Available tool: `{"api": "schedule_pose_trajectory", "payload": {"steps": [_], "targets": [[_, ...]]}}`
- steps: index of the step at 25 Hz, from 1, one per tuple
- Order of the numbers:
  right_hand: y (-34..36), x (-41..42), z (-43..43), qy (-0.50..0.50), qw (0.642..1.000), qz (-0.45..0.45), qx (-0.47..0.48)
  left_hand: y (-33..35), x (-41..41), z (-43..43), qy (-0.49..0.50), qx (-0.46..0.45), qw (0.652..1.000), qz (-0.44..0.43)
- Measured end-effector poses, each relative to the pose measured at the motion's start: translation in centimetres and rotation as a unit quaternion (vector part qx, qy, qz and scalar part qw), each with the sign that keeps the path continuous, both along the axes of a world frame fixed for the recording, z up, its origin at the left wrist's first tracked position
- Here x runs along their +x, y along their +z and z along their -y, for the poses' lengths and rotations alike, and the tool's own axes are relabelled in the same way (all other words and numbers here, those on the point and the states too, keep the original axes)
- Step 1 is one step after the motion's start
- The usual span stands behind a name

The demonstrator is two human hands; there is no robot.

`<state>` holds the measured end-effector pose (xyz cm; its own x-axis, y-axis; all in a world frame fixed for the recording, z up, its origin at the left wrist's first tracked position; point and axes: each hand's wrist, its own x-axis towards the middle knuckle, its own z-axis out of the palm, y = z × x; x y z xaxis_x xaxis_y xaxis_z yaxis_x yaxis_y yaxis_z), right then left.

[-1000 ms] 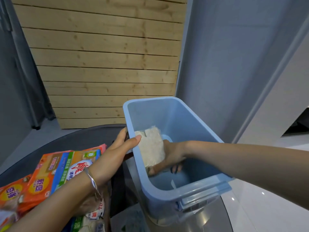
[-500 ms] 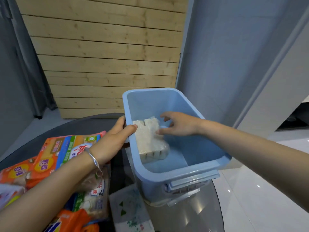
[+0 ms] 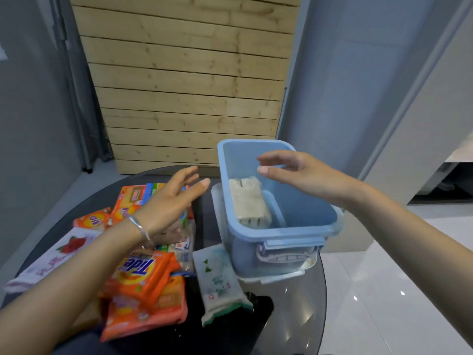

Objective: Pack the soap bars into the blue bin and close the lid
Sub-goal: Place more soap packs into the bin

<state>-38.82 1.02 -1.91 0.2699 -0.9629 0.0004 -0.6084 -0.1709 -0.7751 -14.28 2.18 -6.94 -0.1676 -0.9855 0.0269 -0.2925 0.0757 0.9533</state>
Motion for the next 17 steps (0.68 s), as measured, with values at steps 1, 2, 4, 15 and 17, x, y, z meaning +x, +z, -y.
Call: {"api": "schedule_pose_trajectory", "payload": {"steps": [1,2,4,15,17], "targets": [[0.7,0.9,-1.3,0.013,1.0,0.023,-0.013,-0.1,1.5,-1.2,-0.015,-0.022,0.999,0.023],[1.1,2.0,-2.6,0.03,0.998,0.05,-0.022,-0.3,3.1,-2.4,-0.033,-0.039,0.997,0.053],[1.6,4.6,-4.9,0.067,0.992,0.107,-0.03,-1.0,6.3,-4.7,-0.066,-0.059,0.985,0.148],[-6.7,14.2,-8.2,0.17,0.964,0.026,0.204,-4.8,13.5,-7.0,-0.096,-0.139,0.841,0.514],[-7.9,14.8,-8.4,0.139,0.954,0.093,0.251,-4.7,13.2,-6.6,-0.096,-0.122,0.846,0.509]]}}
